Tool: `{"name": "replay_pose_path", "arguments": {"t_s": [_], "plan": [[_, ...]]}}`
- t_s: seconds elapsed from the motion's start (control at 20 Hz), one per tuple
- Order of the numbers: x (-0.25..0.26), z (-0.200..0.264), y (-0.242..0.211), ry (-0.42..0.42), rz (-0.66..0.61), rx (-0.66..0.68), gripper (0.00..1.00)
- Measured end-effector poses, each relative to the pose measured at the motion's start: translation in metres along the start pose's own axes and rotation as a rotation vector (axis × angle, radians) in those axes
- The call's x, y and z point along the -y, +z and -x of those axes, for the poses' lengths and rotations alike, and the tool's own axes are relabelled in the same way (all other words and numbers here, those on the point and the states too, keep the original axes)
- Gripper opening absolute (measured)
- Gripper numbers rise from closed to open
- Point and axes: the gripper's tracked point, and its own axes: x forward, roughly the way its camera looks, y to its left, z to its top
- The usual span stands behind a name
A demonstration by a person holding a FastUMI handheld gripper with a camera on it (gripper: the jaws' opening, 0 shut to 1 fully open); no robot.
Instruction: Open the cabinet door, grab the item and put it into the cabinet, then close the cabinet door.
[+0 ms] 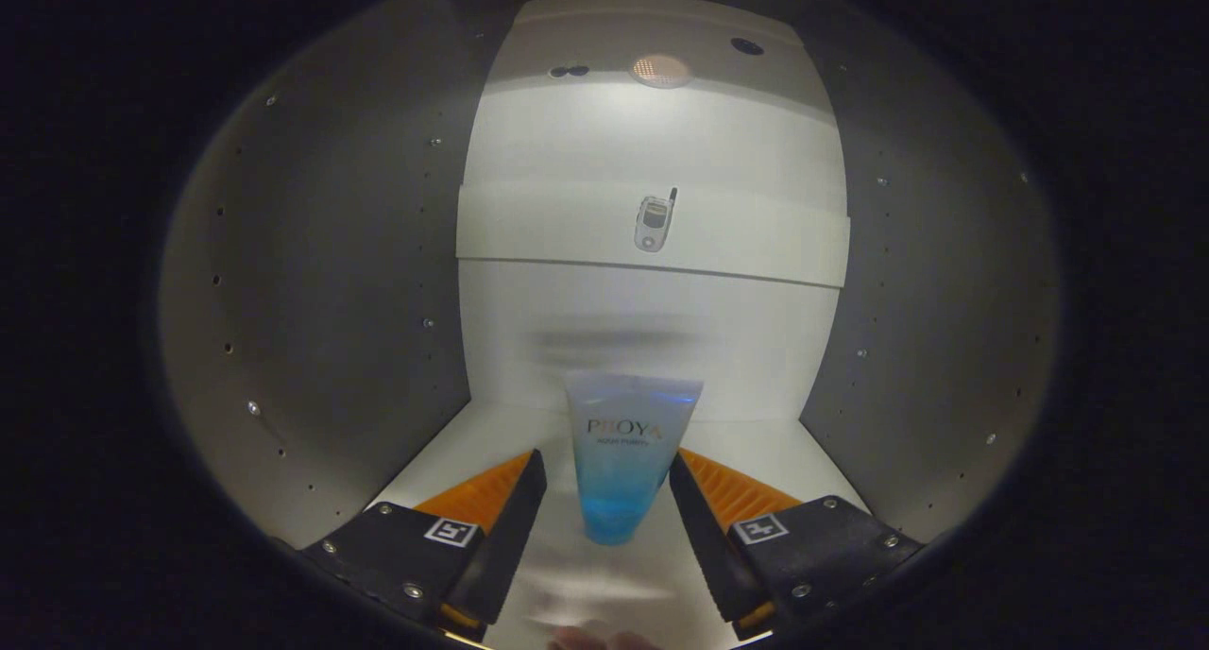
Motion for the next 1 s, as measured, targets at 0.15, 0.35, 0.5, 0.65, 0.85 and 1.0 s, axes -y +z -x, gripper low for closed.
{"name": "replay_pose_path", "arguments": {"t_s": [0.15, 0.35, 0.5, 0.65, 0.85, 1.0], "plan": [[0.005, 0.003, 0.001, -0.013, -0.021, 0.009, 0.87], [0.015, 0.016, 0.004, -0.035, -0.074, 0.028, 0.93], [0.012, 0.031, 0.012, -0.014, -0.111, 0.052, 0.93], [0.007, 0.054, 0.023, -0.002, -0.090, 0.078, 0.93], [-0.003, 0.101, 0.040, 0.035, -0.115, 0.123, 0.93], [-0.009, 0.147, 0.053, 0.067, -0.139, 0.173, 0.93]]}}
